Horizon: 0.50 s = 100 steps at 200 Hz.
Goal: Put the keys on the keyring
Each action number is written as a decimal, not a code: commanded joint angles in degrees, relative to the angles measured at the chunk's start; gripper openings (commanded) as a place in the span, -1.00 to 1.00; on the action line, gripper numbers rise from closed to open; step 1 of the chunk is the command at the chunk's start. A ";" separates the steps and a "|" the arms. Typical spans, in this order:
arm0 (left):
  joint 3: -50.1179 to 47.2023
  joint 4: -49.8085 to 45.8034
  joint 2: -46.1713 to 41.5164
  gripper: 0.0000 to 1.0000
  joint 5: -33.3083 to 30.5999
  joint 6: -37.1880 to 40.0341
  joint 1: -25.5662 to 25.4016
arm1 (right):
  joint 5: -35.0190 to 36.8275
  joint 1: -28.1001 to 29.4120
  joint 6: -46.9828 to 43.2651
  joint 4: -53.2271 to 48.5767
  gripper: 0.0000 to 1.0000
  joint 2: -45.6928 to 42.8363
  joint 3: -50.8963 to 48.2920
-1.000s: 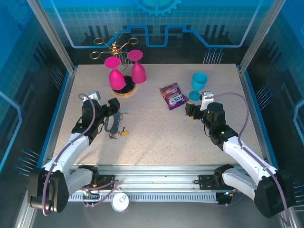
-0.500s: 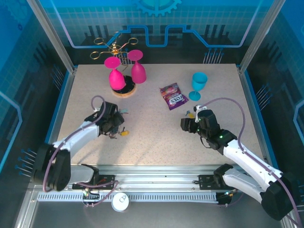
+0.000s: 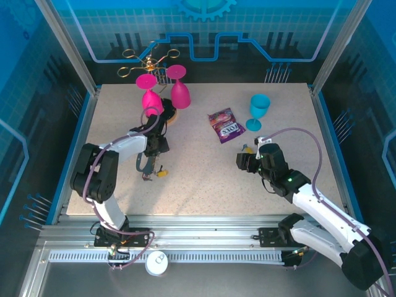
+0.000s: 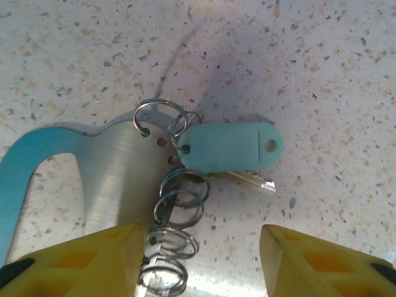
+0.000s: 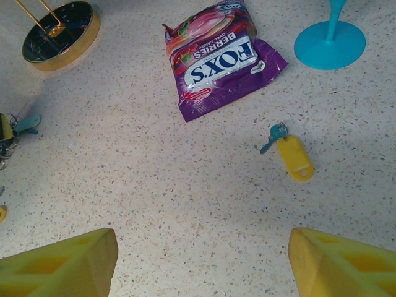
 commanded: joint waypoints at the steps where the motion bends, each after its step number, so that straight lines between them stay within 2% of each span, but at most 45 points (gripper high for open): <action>1: 0.91 -1.71 1.02 -0.06 0.21 1.61 -1.03 | 1.62 0.82 0.69 -1.52 0.48 -1.12 -0.47; 19: -0.23 -1.21 0.67 -0.20 0.54 1.34 -2.12 | 2.25 0.81 0.44 -1.72 0.48 -1.30 -0.54; 67: -3.19 -1.65 -0.86 -0.27 1.46 0.18 -6.91 | 2.93 0.82 -0.09 -2.14 0.49 -1.12 -0.26; 100: -6.25 -2.63 -6.77 -0.29 0.60 -1.55 -9.52 | 3.51 0.82 -0.70 -2.76 0.49 -1.39 0.01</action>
